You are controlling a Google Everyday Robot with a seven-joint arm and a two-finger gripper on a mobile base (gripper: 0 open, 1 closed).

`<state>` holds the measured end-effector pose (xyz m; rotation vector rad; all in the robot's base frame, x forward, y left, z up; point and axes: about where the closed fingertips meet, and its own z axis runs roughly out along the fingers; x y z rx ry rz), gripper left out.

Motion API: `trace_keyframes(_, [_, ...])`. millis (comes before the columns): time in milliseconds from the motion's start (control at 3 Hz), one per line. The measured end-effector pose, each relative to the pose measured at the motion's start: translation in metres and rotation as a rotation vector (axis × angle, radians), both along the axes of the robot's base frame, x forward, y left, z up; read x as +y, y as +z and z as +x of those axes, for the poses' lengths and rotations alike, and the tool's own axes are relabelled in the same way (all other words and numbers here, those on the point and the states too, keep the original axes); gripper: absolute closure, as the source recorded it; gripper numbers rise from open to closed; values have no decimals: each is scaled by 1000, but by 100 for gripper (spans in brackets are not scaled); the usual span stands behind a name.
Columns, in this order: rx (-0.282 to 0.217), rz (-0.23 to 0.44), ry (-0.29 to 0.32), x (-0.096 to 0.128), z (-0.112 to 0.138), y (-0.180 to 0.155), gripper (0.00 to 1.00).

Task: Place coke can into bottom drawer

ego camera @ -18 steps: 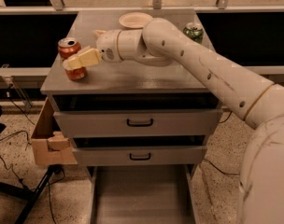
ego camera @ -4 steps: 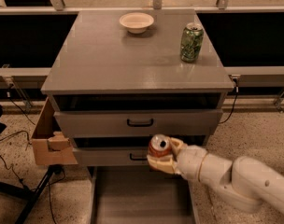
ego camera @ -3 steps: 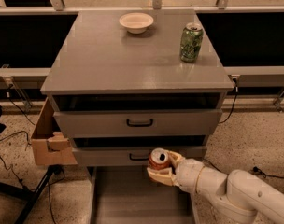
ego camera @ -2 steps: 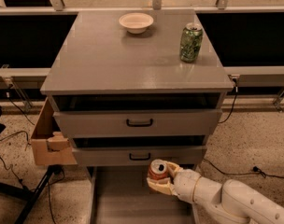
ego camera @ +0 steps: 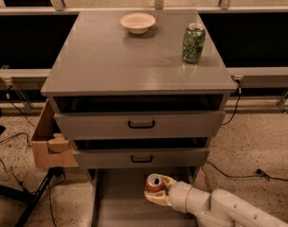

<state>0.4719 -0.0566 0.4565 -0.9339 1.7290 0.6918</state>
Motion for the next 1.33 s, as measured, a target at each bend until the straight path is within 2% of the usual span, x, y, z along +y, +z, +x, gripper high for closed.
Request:
trace_keyframes(333, [4,1,3,2,0,-3,100])
trace_keyframes(667, [9,24,24,22,14,-27,100])
trace_keyframes(1333, [-30,46,65,60,65,-121,100])
